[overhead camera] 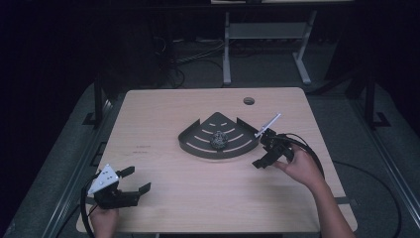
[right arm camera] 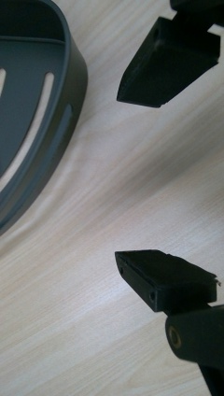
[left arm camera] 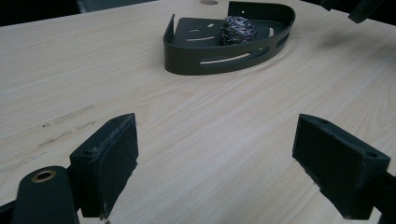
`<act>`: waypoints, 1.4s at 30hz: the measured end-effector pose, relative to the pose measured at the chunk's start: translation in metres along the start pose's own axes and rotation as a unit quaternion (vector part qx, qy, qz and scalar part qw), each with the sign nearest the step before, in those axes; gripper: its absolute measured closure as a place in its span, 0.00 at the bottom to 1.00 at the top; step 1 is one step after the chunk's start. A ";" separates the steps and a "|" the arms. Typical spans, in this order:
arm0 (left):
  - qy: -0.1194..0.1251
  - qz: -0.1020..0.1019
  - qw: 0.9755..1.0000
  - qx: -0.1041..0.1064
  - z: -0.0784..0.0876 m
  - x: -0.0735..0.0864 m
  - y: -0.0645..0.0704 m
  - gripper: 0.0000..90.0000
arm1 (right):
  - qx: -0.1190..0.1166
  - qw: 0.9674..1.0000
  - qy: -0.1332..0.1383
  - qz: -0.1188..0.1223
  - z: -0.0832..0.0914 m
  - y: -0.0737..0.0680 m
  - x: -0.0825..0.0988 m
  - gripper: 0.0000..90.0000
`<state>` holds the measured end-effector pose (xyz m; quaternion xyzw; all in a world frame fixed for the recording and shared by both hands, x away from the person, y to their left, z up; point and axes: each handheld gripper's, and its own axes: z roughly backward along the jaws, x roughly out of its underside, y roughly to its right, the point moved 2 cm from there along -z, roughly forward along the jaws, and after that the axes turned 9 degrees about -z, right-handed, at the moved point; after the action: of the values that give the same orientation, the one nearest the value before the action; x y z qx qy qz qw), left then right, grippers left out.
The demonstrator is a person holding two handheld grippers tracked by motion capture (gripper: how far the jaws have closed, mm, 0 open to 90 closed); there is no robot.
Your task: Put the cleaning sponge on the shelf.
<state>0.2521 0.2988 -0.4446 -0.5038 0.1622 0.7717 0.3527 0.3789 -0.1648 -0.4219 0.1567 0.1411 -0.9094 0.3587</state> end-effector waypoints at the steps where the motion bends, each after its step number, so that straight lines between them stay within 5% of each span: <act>1: 0.000 -0.001 1.000 0.000 0.000 0.000 0.000 0.15 | 0.001 1.000 -0.001 0.001 0.000 0.000 0.003 0.21; 42: -0.003 -0.004 1.000 0.000 0.000 0.000 0.001 0.15 | -0.009 0.999 0.027 -0.019 0.000 -0.007 0.064 0.21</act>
<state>0.2516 0.2977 -0.4447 -0.5020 0.1597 0.7717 0.3563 0.3298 -0.1987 -0.4457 0.1756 0.1618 -0.9100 0.3390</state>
